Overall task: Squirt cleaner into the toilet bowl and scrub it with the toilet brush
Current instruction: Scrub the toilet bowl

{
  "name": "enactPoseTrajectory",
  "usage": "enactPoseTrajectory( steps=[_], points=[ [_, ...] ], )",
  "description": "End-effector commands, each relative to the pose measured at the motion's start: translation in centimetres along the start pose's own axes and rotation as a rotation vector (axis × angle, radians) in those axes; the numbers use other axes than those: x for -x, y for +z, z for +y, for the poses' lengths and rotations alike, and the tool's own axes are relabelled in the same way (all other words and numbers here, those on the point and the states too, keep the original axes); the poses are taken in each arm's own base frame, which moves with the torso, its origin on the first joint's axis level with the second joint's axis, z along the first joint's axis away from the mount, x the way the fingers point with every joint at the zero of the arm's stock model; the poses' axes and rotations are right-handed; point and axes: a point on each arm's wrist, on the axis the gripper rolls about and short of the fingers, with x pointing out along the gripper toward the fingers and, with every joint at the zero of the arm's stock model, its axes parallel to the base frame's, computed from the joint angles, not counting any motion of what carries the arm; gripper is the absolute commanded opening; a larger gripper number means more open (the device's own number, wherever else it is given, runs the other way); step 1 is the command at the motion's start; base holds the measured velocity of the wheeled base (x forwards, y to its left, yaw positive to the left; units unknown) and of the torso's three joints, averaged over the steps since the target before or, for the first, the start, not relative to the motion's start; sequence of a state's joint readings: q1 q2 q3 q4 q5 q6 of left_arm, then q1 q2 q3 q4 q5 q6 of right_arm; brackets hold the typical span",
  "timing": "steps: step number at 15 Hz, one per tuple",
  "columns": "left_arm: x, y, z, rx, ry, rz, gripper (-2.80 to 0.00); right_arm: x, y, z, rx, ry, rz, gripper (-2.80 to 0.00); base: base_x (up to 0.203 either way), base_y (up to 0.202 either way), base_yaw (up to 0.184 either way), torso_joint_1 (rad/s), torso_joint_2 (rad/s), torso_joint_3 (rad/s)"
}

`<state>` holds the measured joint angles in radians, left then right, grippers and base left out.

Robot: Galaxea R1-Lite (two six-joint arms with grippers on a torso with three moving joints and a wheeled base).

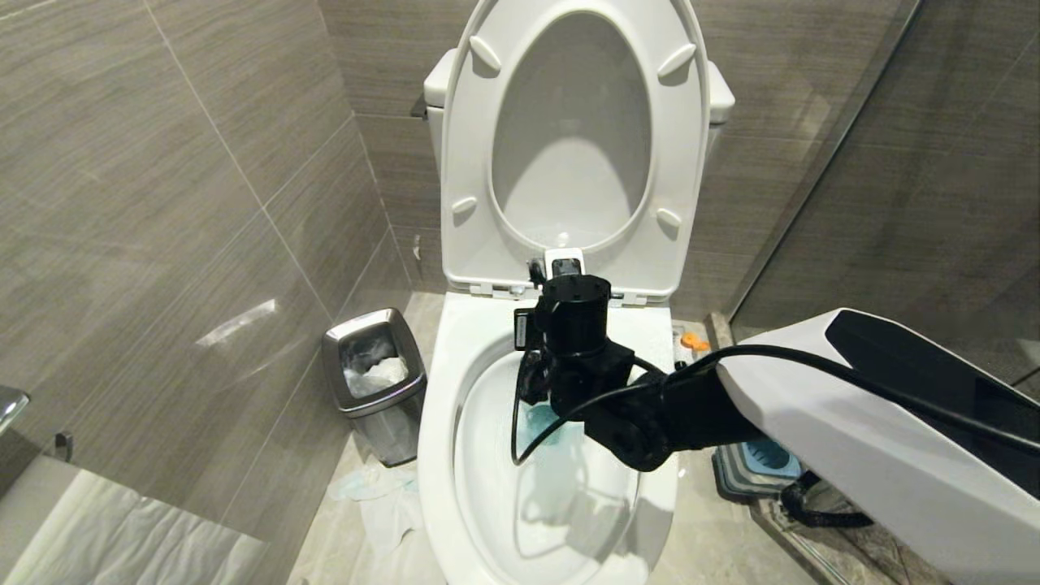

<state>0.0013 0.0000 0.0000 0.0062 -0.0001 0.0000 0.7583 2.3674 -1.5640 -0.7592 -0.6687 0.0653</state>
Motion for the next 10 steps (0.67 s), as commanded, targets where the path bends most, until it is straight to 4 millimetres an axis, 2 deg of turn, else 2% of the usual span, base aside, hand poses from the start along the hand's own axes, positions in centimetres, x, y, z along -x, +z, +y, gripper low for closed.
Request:
enactPoseTrajectory(
  steps=[1, 5, 7, 10],
  points=[
    [0.0, 0.0, 0.0, 0.0, -0.001, 0.0, -2.8, 0.3, -0.6, 2.0, 0.001, 0.032, 0.001, -2.8, 0.0, 0.0, 0.0, 0.0, 0.0, 0.0],
    [0.0, 0.0, 0.0, 0.0, 0.0, 0.0, -2.8, 2.8, -0.4, 4.1, 0.011, 0.095, 0.017, -2.8, 0.0, 0.0, 0.0, 0.0, 0.0, 0.0],
    [0.0, 0.0, 0.0, 0.0, 0.0, 0.0, -2.8, 4.2, 0.0, 4.2, 0.021, 0.113, 0.028, -2.8, 0.0, 0.0, 0.0, 0.0, 0.0, 0.0],
    [0.0, 0.0, 0.0, 0.0, 0.0, 0.0, -2.8, 6.4, 0.8, 3.2, 0.034, 0.128, 0.053, -2.8, 0.0, 0.0, 0.0, 0.0, 0.0, 0.0]
  ],
)
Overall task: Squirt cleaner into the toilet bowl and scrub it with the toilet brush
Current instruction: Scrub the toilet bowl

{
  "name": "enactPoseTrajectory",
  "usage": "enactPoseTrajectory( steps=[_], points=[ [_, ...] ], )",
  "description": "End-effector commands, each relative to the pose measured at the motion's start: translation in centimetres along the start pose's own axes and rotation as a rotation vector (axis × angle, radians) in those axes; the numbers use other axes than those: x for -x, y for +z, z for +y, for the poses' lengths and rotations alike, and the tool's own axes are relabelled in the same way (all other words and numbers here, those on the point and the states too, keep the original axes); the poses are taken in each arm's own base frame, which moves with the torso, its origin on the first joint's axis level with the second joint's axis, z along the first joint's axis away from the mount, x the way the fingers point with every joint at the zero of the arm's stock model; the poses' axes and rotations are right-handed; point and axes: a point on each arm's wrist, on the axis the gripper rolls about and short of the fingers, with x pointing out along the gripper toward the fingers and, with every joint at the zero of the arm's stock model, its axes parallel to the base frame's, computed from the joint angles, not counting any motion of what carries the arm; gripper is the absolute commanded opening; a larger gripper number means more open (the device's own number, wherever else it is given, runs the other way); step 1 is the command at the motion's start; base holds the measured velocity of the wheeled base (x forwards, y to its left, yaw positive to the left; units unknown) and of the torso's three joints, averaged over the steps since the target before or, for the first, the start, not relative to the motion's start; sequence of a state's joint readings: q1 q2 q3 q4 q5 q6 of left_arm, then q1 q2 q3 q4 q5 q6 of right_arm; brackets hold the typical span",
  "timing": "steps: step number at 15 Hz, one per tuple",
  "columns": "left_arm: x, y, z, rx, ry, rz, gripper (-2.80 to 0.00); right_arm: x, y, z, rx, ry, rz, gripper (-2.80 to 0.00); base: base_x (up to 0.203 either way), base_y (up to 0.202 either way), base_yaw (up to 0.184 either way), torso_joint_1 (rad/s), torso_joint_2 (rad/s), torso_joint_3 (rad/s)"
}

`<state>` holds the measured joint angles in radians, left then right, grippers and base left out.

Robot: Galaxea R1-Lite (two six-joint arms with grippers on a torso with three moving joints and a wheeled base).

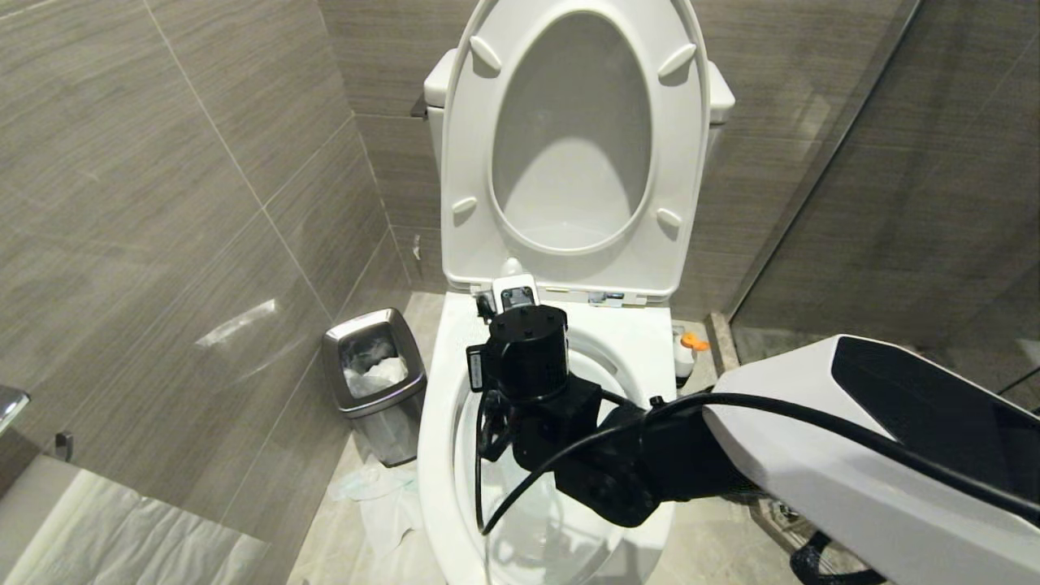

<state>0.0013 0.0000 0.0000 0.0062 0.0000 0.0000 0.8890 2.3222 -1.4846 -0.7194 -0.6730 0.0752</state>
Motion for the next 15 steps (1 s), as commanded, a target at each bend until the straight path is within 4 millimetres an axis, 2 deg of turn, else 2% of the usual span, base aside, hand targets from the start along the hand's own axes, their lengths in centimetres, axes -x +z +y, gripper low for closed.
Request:
enactPoseTrajectory(
  steps=[1, 5, 9, 11, 15],
  points=[
    [0.0, 0.0, 0.0, 0.0, -0.001, 0.0, -2.8, 2.5, 1.6, -1.1, -0.009, 0.01, 0.003, -2.8, 0.0, 0.0, 0.0, 0.0, 0.0, 0.0],
    [0.0, 0.0, 0.0, 0.0, 0.0, 0.0, -2.8, 6.3, 1.8, -3.9, -0.024, 0.008, 0.061, -2.8, 0.0, 0.0, 0.0, 0.0, 0.0, 0.0],
    [0.0, 0.0, 0.0, 0.0, 0.0, 0.0, -2.8, 8.6, 1.6, -6.1, -0.034, -0.004, 0.095, -2.8, 0.0, 0.0, 0.0, 0.0, 0.0, 0.0],
    [0.0, 0.0, 0.0, 0.0, 0.0, 0.0, -2.8, 8.7, 1.5, -7.0, -0.034, -0.026, 0.102, -2.8, 0.0, 0.0, 0.0, 0.0, 0.0, 0.0],
    [0.0, 0.0, 0.0, 0.0, 0.0, 0.0, -2.8, 7.5, 1.7, -9.3, -0.044, -0.092, 0.1, -2.8, 0.0, 0.0, 0.0, 0.0, 0.0, 0.0]
  ],
)
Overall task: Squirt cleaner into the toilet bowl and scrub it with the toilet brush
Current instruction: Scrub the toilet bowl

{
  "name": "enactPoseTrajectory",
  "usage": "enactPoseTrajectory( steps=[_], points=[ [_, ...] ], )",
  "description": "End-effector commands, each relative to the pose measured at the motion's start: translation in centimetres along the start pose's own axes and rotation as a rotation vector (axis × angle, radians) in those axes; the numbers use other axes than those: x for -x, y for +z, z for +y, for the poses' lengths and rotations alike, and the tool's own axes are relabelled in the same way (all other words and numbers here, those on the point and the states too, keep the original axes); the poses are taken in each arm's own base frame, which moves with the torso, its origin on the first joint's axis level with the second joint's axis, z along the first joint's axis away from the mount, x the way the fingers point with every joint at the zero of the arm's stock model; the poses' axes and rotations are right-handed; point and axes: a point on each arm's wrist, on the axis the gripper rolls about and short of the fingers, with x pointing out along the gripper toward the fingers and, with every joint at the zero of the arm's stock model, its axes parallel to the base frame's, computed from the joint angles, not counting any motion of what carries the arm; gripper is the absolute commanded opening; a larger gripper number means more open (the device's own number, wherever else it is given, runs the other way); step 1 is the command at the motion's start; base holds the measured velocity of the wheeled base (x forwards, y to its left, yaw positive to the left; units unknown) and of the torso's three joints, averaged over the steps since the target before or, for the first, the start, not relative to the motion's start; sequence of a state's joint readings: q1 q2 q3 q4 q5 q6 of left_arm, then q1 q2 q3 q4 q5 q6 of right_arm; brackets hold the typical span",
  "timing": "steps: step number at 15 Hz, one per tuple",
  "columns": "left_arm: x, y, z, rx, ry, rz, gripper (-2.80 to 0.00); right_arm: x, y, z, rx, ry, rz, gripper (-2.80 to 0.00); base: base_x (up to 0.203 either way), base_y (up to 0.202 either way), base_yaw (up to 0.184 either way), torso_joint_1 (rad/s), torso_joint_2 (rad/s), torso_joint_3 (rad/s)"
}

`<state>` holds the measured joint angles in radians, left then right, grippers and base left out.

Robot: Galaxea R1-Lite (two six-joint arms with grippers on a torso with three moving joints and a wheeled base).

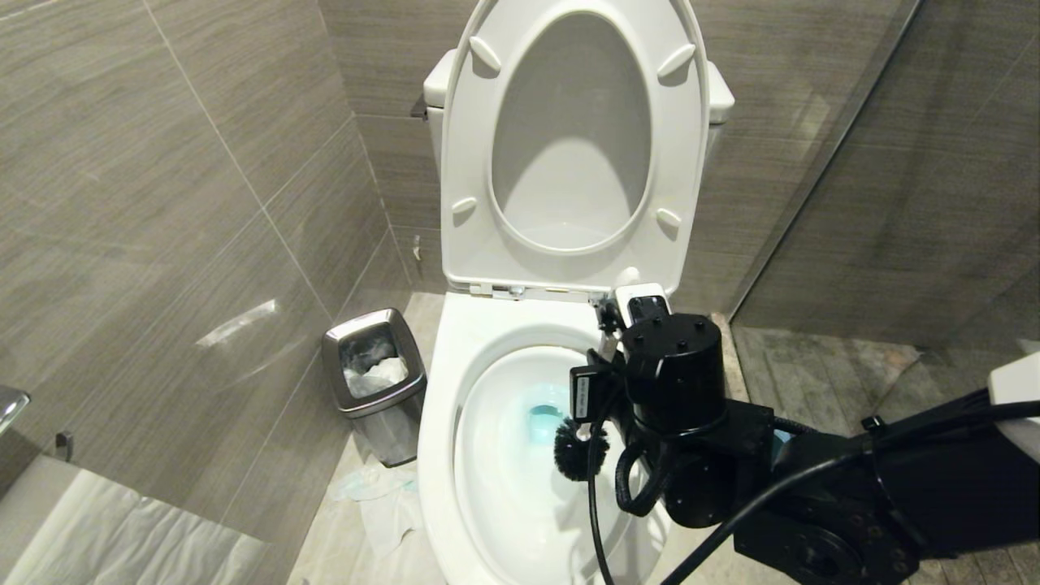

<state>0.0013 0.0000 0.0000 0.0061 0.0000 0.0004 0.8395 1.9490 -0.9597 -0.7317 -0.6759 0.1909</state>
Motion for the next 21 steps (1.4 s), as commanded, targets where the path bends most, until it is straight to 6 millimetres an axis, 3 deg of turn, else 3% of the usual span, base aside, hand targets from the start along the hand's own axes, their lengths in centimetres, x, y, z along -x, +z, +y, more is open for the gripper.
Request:
enactPoseTrajectory(
  steps=[1, 5, 9, 17, 21],
  points=[
    [0.0, 0.0, 0.0, 0.0, 0.0, 0.0, -2.8, -0.5, 0.3, -1.2, -0.011, -0.036, -0.005, -2.8, 0.0, 0.0, 0.0, 0.0, 0.0, 0.0],
    [0.0, 0.0, 0.0, 0.0, 0.0, 0.0, -2.8, -1.9, 0.7, -2.2, -0.025, -0.077, -0.015, -2.8, 0.0, 0.0, 0.0, 0.0, 0.0, 0.0],
    [0.0, 0.0, 0.0, 0.0, 0.0, 0.0, -2.8, -4.6, 0.4, -1.6, -0.032, -0.101, -0.024, -2.8, 0.0, 0.0, 0.0, 0.0, 0.0, 0.0],
    [0.0, 0.0, 0.0, 0.0, 0.0, 0.0, -2.8, -9.4, 0.9, 1.8, -0.053, -0.098, -0.104, -2.8, 0.0, 0.0, 0.0, 0.0, 0.0, 0.0],
    [0.0, 0.0, 0.0, 0.0, 0.0, 0.0, -2.8, -9.2, 0.2, 5.0, -0.036, -0.037, -0.11, -2.8, 0.0, 0.0, 0.0, 0.0, 0.0, 0.0]
  ],
)
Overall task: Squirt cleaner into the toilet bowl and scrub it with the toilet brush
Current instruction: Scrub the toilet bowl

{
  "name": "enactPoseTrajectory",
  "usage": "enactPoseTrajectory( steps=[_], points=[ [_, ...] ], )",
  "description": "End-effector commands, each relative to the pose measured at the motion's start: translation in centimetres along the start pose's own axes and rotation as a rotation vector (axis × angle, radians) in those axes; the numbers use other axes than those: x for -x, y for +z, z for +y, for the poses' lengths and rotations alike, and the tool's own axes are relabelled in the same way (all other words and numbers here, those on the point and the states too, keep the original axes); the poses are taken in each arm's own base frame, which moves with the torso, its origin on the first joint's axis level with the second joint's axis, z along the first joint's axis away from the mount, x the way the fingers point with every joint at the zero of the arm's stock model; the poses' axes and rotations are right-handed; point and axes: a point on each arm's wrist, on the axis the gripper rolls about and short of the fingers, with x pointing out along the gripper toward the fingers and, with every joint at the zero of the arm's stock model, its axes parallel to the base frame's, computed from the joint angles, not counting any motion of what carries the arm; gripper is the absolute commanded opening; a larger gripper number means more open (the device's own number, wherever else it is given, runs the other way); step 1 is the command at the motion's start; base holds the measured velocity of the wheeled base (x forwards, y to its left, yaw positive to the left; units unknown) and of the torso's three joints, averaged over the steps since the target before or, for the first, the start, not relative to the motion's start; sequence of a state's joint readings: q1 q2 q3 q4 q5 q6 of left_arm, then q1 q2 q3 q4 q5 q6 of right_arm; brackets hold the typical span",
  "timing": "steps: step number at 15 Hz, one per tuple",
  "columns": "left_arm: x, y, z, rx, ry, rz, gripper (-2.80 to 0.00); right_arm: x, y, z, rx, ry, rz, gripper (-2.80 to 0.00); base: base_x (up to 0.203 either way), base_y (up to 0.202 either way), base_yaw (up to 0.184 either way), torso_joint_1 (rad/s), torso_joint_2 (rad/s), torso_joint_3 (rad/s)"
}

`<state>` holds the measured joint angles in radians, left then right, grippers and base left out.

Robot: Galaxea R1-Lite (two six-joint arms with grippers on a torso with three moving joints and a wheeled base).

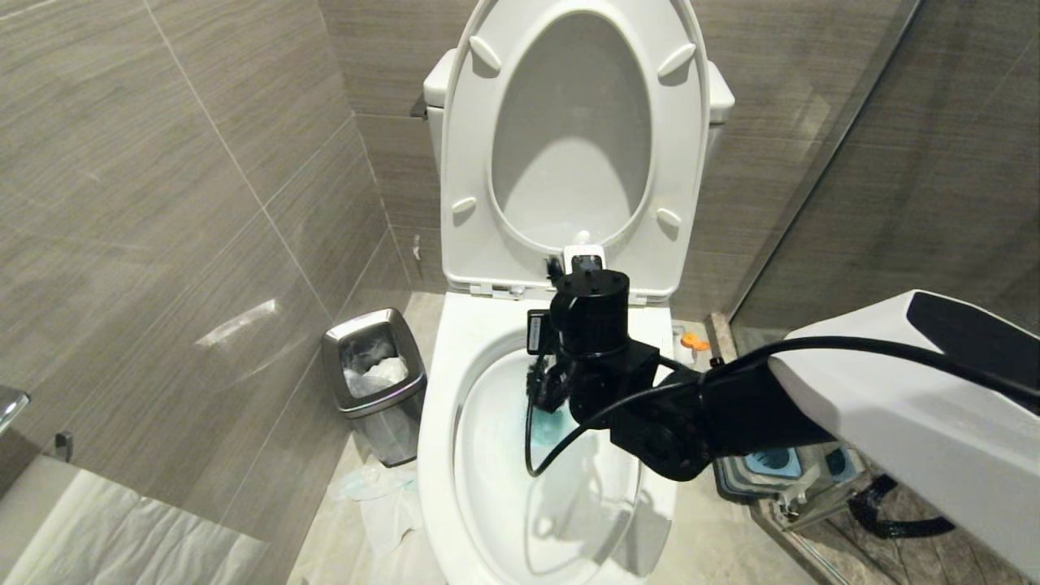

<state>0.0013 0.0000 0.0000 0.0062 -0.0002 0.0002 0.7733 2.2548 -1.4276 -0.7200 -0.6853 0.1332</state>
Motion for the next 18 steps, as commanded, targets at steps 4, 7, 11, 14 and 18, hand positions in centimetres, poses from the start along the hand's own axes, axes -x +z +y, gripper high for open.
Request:
enactPoseTrajectory(
  steps=[4, 7, 11, 14, 18],
  points=[
    [0.0, 0.0, 0.0, 0.0, 0.0, 0.0, -2.8, 3.2, -1.6, 4.6, 0.02, 0.107, 0.018, -2.8, 0.0, 0.0, 0.0, 0.0, 0.0, 0.0],
    [0.0, 0.0, 0.0, 0.0, 0.0, 0.0, -2.8, 5.6, -1.7, 5.0, 0.039, 0.142, 0.04, -2.8, 0.0, 0.0, 0.0, 0.0, 0.0, 0.0],
    [0.0, 0.0, 0.0, 0.0, 0.0, 0.0, -2.8, 8.5, -2.9, 2.4, 0.071, 0.14, 0.125, -2.8, 0.0, 0.0, 0.0, 0.0, 0.0, 0.0],
    [0.0, 0.0, 0.0, 0.0, 0.0, 0.0, -2.8, 10.2, -3.0, -0.4, 0.051, 0.116, 0.167, -2.8, 0.0, 0.0, 0.0, 0.0, 0.0, 0.0],
    [0.0, 0.0, 0.0, 0.0, 0.0, 0.0, -2.8, 9.2, -1.2, -3.9, 0.009, 0.029, 0.146, -2.8, 0.0, 0.0, 0.0, 0.0, 0.0, 0.0]
  ],
)
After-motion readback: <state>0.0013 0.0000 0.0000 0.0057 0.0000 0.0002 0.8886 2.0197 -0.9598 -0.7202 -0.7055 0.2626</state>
